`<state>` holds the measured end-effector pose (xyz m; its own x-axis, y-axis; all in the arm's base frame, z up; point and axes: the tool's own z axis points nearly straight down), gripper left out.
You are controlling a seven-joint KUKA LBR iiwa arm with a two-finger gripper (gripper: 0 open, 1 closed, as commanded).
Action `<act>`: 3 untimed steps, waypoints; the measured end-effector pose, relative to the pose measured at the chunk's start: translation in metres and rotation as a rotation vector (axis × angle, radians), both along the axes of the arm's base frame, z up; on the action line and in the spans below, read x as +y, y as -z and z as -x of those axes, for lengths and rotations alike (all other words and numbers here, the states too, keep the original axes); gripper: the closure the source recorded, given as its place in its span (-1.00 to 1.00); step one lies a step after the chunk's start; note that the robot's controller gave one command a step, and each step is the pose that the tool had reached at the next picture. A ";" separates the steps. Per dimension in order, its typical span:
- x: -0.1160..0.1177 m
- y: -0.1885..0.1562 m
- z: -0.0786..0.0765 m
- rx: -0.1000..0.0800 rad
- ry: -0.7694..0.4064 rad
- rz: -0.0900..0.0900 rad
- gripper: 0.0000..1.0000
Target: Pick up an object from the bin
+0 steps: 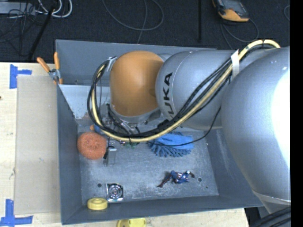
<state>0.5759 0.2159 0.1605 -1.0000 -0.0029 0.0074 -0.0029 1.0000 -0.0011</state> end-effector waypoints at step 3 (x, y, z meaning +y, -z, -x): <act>0.013 0.073 -0.036 -0.012 -0.018 -0.003 -1.00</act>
Offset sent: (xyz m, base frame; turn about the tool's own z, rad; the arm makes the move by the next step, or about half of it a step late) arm 0.0303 0.0166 -0.0420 0.0261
